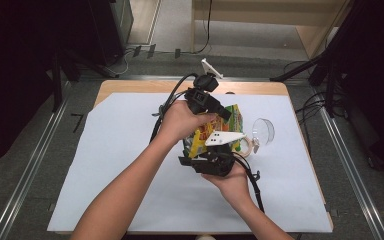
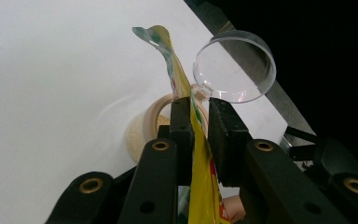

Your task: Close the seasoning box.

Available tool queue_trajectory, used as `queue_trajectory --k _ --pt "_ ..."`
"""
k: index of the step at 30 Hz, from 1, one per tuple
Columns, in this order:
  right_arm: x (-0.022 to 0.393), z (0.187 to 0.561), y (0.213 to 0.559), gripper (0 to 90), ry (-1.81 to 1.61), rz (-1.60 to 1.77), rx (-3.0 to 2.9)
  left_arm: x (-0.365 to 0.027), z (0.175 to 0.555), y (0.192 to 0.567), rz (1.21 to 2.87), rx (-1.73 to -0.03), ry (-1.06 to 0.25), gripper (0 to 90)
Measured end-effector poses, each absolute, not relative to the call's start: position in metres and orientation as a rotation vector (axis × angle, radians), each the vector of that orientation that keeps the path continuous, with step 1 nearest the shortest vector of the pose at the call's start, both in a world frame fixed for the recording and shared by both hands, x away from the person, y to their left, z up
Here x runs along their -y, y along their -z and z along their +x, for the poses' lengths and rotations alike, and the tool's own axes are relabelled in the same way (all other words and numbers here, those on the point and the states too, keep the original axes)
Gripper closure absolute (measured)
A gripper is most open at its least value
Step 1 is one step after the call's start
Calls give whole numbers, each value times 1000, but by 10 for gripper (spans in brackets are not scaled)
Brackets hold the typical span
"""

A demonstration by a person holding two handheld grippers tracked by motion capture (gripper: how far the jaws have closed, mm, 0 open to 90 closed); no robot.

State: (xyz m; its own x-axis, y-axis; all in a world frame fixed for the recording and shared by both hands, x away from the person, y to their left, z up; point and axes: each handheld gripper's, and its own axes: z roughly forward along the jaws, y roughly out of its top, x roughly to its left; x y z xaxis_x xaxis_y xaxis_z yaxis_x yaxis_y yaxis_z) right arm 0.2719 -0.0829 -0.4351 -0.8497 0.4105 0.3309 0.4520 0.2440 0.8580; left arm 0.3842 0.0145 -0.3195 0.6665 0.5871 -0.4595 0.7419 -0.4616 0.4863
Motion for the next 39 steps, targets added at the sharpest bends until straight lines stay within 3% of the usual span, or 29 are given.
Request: queue_trajectory --k 39 --pt "78 275 435 693 1695 -814 2467 -23 382 319 2190 -1028 267 805"
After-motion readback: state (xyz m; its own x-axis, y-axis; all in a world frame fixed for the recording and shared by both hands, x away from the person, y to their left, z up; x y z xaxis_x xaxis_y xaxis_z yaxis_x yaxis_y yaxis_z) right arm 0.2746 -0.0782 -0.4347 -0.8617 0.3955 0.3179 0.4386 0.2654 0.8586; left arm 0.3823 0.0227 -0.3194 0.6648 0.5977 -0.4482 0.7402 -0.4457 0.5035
